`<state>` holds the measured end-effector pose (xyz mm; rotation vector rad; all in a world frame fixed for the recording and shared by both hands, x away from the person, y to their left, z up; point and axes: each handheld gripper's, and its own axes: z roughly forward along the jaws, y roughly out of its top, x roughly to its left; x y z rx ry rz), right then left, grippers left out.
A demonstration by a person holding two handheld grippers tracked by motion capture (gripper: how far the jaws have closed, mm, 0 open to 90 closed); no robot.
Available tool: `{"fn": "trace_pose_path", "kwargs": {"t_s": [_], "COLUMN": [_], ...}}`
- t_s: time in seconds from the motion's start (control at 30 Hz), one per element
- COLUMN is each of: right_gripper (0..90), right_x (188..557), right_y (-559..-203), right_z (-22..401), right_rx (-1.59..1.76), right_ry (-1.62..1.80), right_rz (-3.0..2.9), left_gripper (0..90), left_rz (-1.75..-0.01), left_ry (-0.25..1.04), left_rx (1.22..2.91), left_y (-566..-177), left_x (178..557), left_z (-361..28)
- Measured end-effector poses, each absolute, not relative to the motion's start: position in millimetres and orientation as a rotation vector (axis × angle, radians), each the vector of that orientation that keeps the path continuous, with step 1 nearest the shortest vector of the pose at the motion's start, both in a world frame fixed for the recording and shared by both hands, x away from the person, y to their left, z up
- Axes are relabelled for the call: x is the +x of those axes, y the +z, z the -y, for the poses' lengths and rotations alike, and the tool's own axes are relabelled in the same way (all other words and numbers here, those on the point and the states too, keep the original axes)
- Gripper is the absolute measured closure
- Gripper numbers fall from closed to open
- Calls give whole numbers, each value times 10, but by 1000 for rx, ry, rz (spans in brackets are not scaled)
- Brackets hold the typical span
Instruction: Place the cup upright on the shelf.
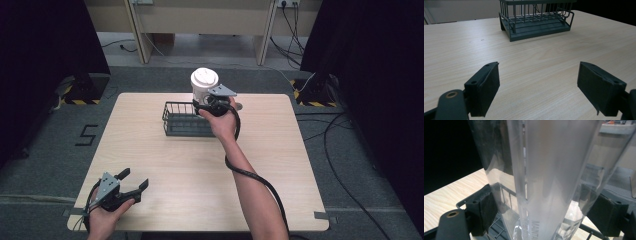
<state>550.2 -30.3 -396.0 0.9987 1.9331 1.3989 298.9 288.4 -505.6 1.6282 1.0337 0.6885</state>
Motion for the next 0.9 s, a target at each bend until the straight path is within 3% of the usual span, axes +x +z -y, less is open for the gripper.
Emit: {"fn": "trace_pose_path", "kwargs": {"t_s": [0.9], "right_gripper": [184], "right_x": [5619], "right_y": [-4228], "right_z": [137], "right_rx": [1046], "right_ry": [1346], "right_rz": [-1980], "left_gripper": [176], "left_rz": [-1027], "left_ry": [686], "left_rx": [1630], "left_y": [-5054], "left_x": [2998], "left_z": [-2874]}}
